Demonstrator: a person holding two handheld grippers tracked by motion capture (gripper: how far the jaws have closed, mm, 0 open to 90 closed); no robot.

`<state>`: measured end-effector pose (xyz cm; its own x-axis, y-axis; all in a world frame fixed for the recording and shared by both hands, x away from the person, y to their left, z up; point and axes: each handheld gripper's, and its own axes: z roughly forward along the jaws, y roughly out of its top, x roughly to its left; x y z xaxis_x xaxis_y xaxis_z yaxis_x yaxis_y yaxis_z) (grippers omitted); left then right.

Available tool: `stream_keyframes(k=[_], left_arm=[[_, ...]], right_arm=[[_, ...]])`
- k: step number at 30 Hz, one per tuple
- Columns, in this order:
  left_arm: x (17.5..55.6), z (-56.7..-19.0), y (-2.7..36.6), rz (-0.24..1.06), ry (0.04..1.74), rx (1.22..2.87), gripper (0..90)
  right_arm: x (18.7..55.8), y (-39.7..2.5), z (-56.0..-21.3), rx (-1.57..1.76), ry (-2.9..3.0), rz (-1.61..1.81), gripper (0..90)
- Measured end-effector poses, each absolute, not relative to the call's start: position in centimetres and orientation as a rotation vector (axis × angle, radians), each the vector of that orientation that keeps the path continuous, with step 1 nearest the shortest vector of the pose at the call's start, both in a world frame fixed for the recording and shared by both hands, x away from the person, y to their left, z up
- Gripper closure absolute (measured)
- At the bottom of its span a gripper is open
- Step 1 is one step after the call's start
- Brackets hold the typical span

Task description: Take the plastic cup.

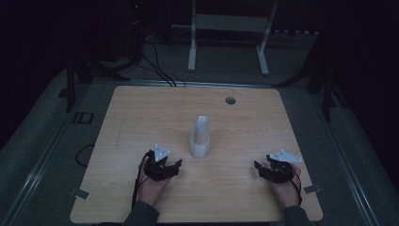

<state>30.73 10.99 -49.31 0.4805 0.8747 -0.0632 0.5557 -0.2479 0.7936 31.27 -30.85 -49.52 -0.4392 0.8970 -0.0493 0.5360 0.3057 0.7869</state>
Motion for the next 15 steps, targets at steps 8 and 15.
stream_keyframes(k=[8,15], left_arm=[[30.49,-49.29,10.81,0.551,1.178,1.948,34.4],[30.34,-49.03,10.62,0.553,1.166,1.946,34.2]], right_arm=[[31.20,-30.80,-49.50,1.265,2.094,0.982,38.8],[30.93,-30.32,-49.31,1.253,2.110,0.998,38.9]])
